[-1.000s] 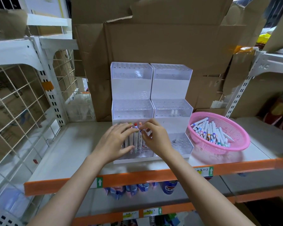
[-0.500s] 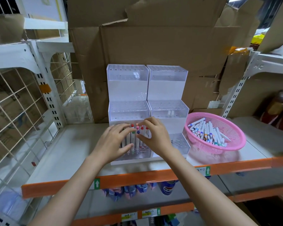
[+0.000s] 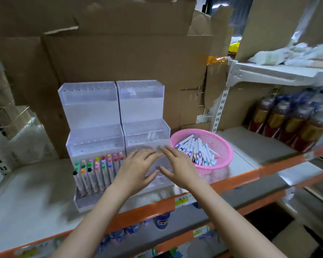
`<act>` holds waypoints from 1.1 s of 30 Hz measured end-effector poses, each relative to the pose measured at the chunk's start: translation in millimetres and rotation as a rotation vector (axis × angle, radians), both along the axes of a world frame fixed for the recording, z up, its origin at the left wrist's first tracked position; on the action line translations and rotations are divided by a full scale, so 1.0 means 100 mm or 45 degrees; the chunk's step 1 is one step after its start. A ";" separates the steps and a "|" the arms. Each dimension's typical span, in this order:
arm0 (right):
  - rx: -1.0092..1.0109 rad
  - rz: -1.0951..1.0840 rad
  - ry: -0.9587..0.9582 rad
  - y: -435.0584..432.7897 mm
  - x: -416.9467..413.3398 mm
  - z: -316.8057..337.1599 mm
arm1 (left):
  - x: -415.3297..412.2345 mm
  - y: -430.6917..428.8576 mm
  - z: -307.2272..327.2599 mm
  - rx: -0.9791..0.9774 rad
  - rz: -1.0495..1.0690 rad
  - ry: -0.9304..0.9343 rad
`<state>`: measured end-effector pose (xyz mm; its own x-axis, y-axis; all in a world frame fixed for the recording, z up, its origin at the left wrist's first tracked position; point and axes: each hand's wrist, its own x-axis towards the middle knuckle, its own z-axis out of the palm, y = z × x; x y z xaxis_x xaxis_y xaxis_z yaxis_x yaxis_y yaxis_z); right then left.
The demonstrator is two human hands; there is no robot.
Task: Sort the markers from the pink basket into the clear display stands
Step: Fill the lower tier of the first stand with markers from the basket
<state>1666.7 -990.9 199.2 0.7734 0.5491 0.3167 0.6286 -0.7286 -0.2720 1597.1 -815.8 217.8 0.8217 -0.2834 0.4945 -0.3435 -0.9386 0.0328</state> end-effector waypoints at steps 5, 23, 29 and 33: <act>-0.035 -0.215 0.083 -0.61 0.24 0.00 | 0.39 -0.63 -0.09 -0.081 -0.098 0.123; -0.257 -0.334 0.469 -1.29 1.39 -0.07 | 1.76 -1.63 -0.43 -0.230 0.216 0.540; -0.105 -0.271 0.531 -1.28 1.61 -0.08 | 1.89 -1.71 -0.44 0.047 0.134 0.557; -0.041 -0.309 0.543 -1.30 1.69 -0.16 | 1.93 -1.69 -0.48 -0.082 0.168 0.458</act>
<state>1835.8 -1121.4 182.8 0.9374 0.3412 -0.0704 0.2771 -0.8527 -0.4430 1789.8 -984.6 169.9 0.9732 -0.1411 0.1813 -0.1754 -0.9660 0.1898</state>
